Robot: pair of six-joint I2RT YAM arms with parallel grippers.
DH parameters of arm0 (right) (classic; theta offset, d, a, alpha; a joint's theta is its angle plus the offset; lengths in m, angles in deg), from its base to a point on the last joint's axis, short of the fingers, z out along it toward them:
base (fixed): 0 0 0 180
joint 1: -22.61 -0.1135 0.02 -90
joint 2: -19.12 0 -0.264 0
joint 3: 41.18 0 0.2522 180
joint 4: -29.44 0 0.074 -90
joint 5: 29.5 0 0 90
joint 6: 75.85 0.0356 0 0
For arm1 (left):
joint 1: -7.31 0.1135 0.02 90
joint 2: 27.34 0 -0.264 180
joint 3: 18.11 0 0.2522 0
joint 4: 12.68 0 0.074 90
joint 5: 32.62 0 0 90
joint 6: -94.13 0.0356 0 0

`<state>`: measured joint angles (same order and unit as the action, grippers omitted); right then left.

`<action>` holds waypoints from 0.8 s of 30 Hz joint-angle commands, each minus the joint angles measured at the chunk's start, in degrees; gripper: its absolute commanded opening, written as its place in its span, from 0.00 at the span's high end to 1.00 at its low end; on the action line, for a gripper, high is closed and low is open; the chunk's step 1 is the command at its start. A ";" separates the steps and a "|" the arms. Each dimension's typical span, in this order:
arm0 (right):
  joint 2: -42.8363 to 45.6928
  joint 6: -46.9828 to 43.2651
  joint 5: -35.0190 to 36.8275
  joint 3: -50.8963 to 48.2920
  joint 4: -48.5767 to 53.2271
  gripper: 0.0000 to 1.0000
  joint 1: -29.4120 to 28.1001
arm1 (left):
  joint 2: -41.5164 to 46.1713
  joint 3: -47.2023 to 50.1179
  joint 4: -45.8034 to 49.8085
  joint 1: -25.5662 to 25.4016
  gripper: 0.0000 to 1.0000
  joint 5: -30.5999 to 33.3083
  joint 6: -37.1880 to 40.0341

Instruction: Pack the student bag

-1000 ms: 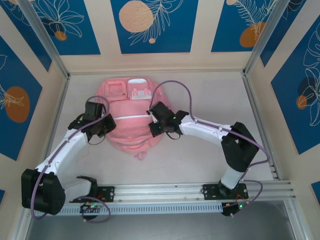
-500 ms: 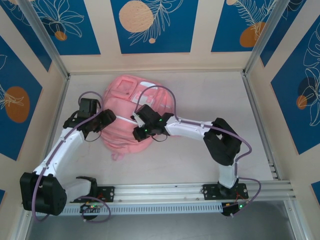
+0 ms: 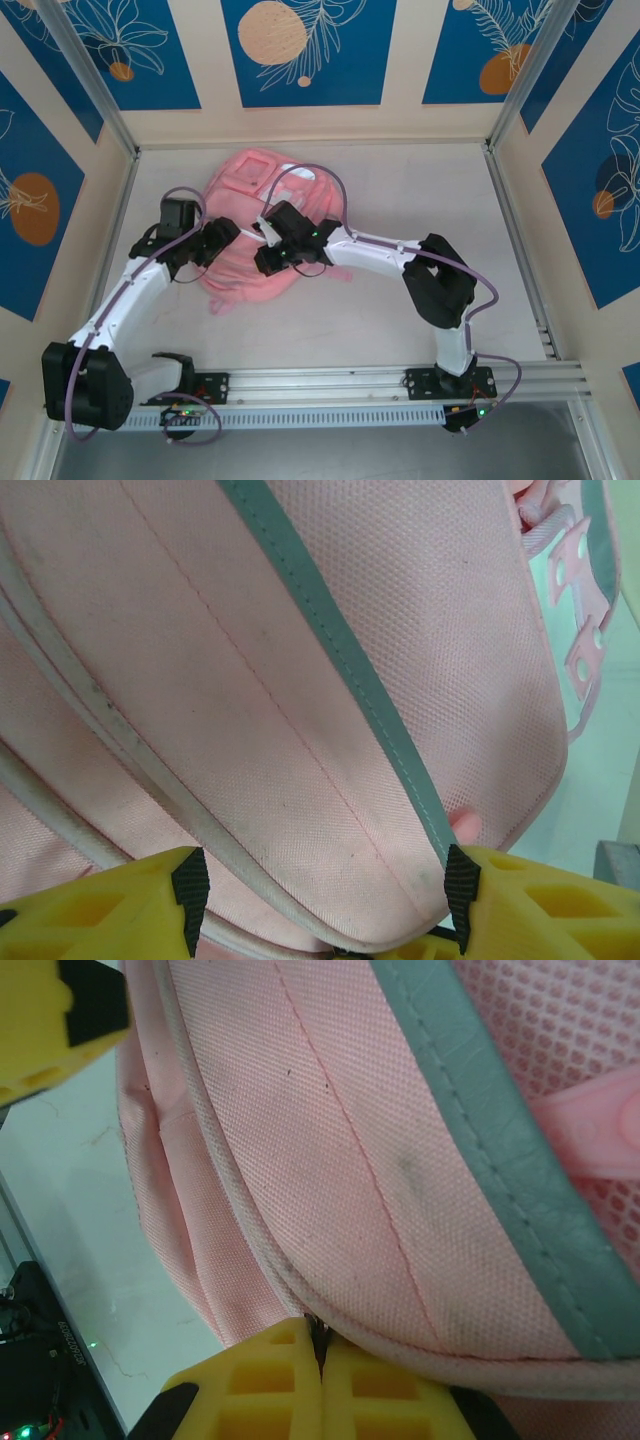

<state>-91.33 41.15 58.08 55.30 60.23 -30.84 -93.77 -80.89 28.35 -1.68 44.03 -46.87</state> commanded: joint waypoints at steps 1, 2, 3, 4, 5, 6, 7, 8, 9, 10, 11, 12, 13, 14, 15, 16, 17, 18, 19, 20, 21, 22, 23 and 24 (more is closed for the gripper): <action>3.48 -0.63 -2.22 -0.74 -3.33 1.00 0.23 | 0.06 1.30 -1.42 0.67 0.34 -0.55 -2.55; 3.70 -0.72 -2.16 -0.64 -3.33 1.00 0.24 | 0.08 1.62 -1.46 0.64 0.34 -0.34 -2.87; 3.82 -0.71 -2.15 -0.78 -3.39 1.00 0.30 | 0.16 1.87 -1.45 0.72 0.33 -0.19 -3.09; 3.99 -0.72 -2.20 -0.67 -3.48 1.00 0.32 | 0.27 2.06 -1.33 0.69 0.32 0.10 -3.24; 4.16 -0.82 -2.30 -0.67 -3.51 1.00 0.32 | 0.46 2.21 -1.23 0.67 0.32 0.48 -3.39; 4.28 -0.94 -2.44 -0.54 -3.50 1.00 0.28 | 0.66 2.45 -1.51 0.67 0.32 0.60 -3.44; 4.44 -0.97 -2.72 -0.55 -3.48 1.00 0.28 | 0.78 2.80 -2.34 0.65 0.31 0.41 -3.52; 4.67 -0.95 -3.25 -0.78 -3.63 1.00 0.24 | 0.61 3.08 -3.51 0.64 0.32 -0.24 -3.70; 4.81 -1.13 -3.62 -0.88 -3.75 1.00 0.18 | 0.25 3.26 -4.55 0.70 0.32 -1.10 -3.88; 5.03 -1.32 -3.74 -1.12 -3.84 1.00 0.05 | -0.44 3.35 -5.98 0.65 0.34 -2.34 -4.01; 5.21 -1.53 -3.80 -1.32 -3.80 1.00 -0.07 | -1.22 3.46 -7.46 0.67 0.36 -3.60 -4.17; 5.32 -1.81 -3.76 -1.49 -3.85 1.00 -0.08 | -1.86 3.55 -8.58 0.66 0.39 -4.36 -4.45; 5.38 -2.11 -3.63 -1.63 -3.64 1.00 -0.25 | -2.63 3.57 -9.59 0.67 0.43 -4.88 -4.66; 5.48 -2.38 -3.04 -1.84 -3.32 1.00 -0.17 | -3.25 3.49 -10.27 0.66 0.49 -4.94 -4.65; 5.66 -2.71 -2.16 -2.00 -2.92 1.00 -0.25 | -3.64 3.42 -10.61 0.64 0.56 -4.86 -4.66; 5.77 -3.08 -0.65 -2.12 -2.09 1.00 -0.29 | -3.99 3.31 -10.65 0.64 0.65 -4.45 -4.46; 5.93 -3.57 1.39 -2.19 -0.86 1.00 -0.30 | -4.06 3.22 -10.59 0.65 0.73 -3.96 -4.08; 6.10 -4.11 3.22 -2.21 0.40 1.00 -0.33 | -4.21 3.14 -10.51 0.63 0.79 -3.53 -3.78; 6.45 -4.77 6.14 -2.66 1.68 1.00 -0.25 | -4.29 2.97 -9.96 0.72 0.84 -2.96 -3.18; 6.87 -5.76 8.85 -3.26 2.66 1.00 -0.23 | -4.32 2.87 -9.57 0.73 0.89 -2.51 -2.54; 7.17 -6.60 12.22 -3.91 3.46 1.00 -0.14 | -4.31 2.79 -9.17 0.81 0.92 -2.15 -2.07; 7.62 -7.36 15.92 -4.69 4.19 1.00 -0.01 | -4.25 2.85 -8.52 0.76 0.94 -1.47 -1.64; 7.83 -8.12 19.66 -5.35 4.88 1.00 0.33 | -4.18 3.02 -8.32 0.75 0.96 -1.06 -1.26; 7.93 -8.35 23.57 -5.69 5.52 1.00 0.74 | -4.14 3.13 -8.09 0.78 0.97 -0.82 -0.85</action>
<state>-86.02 36.04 68.27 51.17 61.55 -31.19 -98.01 -77.87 21.40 -1.49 41.76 -50.74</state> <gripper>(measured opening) 0.068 0.067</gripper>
